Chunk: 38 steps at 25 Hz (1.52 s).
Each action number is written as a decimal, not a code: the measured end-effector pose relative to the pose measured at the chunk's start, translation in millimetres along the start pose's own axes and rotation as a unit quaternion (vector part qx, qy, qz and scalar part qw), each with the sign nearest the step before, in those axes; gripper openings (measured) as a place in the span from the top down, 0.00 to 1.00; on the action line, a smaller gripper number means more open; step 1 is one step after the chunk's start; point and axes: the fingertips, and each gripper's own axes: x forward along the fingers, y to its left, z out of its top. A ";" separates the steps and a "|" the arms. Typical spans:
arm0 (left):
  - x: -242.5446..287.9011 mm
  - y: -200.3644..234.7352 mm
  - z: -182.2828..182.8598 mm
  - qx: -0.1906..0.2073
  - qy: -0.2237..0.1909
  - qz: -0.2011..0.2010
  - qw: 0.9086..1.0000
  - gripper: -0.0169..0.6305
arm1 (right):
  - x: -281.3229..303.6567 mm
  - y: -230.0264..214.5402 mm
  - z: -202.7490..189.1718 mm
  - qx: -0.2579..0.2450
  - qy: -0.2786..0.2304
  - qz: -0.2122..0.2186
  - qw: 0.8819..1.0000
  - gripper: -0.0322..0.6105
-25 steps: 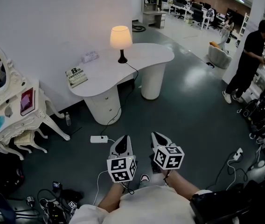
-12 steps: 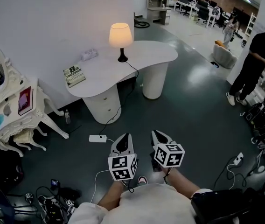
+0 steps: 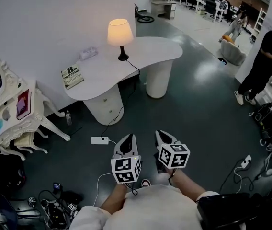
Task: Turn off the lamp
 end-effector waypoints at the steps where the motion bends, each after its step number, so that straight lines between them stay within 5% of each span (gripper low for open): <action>1: 3.8 0.3 1.1 0.000 0.000 0.000 1.000 0.96 | 2.9 -2.6 1.1 0.001 0.000 -0.001 1.000 0.95; 18: 67.6 29.9 9.9 -0.011 0.003 0.000 1.000 0.96 | 57.5 -27.1 12.3 -0.004 0.024 -0.011 1.000 0.95; 38: 218.3 109.9 74.1 -0.018 -0.020 0.010 1.000 0.96 | 216.2 -36.7 105.0 -0.030 0.020 0.014 0.999 0.95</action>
